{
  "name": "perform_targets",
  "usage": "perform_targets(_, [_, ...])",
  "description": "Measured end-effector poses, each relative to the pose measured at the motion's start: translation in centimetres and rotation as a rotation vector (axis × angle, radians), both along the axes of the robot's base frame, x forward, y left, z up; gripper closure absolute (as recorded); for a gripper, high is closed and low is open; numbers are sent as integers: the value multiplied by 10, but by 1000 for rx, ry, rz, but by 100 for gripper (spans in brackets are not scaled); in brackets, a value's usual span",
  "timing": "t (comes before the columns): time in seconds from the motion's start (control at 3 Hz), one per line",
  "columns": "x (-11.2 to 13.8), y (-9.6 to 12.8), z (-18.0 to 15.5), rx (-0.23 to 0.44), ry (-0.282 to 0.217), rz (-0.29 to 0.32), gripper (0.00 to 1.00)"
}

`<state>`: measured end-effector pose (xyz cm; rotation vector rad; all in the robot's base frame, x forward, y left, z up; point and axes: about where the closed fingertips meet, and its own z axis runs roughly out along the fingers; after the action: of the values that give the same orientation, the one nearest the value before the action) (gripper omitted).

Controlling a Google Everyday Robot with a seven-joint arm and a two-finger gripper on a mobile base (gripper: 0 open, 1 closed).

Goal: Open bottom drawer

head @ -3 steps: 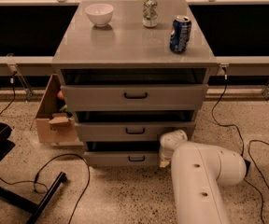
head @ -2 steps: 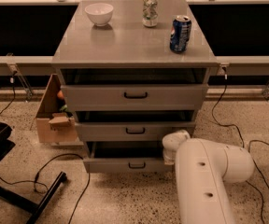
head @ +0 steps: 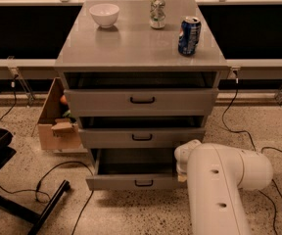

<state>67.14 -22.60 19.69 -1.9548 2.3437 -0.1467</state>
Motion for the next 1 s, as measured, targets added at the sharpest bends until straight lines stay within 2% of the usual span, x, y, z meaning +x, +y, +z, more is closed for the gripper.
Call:
perform_targets(0.33, [0, 0, 0, 0, 0, 0, 7])
perform_targets(0.67, [0, 0, 0, 0, 0, 0, 0])
perform_targets(1.0, [0, 0, 0, 0, 0, 0, 0])
